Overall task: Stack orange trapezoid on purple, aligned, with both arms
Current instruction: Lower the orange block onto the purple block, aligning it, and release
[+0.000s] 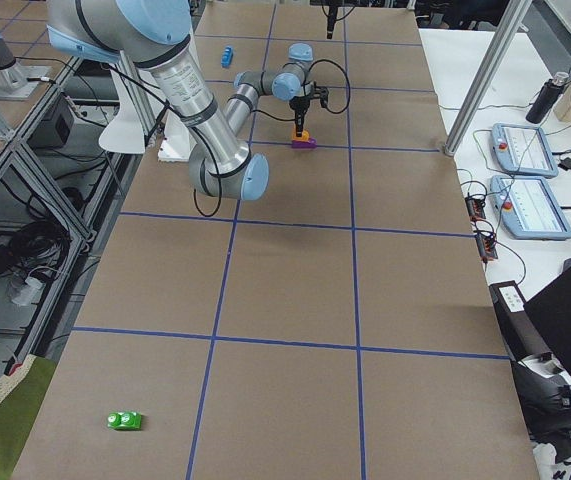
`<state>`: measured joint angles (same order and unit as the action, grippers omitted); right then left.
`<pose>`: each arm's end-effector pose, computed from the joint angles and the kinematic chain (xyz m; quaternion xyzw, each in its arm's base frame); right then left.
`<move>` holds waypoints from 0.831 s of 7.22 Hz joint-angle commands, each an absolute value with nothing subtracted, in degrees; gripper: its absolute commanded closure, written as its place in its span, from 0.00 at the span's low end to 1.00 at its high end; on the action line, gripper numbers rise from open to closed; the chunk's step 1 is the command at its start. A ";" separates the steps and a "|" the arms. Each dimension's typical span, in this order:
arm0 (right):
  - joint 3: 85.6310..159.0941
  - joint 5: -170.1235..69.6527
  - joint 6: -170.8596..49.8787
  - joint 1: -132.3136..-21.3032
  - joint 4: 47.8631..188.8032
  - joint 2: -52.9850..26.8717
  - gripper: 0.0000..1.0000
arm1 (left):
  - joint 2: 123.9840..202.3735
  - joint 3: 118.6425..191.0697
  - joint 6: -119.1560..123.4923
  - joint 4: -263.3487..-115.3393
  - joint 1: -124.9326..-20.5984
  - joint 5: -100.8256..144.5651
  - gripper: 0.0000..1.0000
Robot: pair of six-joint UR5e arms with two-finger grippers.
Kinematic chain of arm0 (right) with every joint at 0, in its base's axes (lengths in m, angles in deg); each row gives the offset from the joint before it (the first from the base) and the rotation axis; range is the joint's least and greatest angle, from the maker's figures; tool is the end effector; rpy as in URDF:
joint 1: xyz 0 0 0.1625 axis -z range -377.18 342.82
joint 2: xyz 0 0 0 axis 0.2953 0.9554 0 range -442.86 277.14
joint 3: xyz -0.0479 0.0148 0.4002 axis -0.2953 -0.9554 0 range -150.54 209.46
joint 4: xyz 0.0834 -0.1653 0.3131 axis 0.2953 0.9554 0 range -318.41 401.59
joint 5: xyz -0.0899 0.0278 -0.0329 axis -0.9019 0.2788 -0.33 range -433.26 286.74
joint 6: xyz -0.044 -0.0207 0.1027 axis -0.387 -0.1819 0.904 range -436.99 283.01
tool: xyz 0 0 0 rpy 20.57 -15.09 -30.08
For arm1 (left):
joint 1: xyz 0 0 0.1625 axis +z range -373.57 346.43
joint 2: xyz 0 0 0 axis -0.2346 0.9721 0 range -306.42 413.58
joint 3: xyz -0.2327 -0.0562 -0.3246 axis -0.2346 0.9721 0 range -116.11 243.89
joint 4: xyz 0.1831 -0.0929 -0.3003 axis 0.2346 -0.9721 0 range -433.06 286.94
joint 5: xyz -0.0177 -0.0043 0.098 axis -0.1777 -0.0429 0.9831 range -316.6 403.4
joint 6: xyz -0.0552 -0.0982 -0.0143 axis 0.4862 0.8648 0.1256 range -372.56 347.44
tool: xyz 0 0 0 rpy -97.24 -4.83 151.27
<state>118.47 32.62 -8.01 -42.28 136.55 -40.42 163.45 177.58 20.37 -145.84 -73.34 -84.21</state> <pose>-0.5700 -0.3800 0.2044 0.0190 -0.3742 -0.0161 0.9270 0.2022 -0.4742 0.3450 0.0194 0.3803 0.0516 0.9232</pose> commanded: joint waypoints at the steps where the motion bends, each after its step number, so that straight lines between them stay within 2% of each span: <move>1: 118.40 32.48 -7.91 -41.96 136.07 -39.98 1.00 | 163.45 177.62 20.40 -145.84 -73.34 -84.21 0.00; 3: 118.31 32.47 -8.08 -41.96 133.53 -39.10 1.00 | 163.45 177.62 20.40 -145.84 -73.34 -84.21 0.00; 4: 118.31 32.56 -8.17 -41.96 133.43 -39.09 0.80 | 163.45 177.62 20.40 -145.84 -73.34 -84.21 0.00; 5: 118.66 32.30 -8.00 -41.87 133.52 -39.09 0.02 | 163.45 177.53 20.40 -145.84 -73.34 -84.21 0.00; 6: 118.66 32.13 -8.08 -41.96 133.52 -39.09 0.00 | 163.45 177.62 20.48 -145.84 -73.34 -84.21 0.00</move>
<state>118.50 32.35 -8.06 -41.85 133.57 -39.04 163.45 177.59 20.41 -145.84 -73.34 -84.22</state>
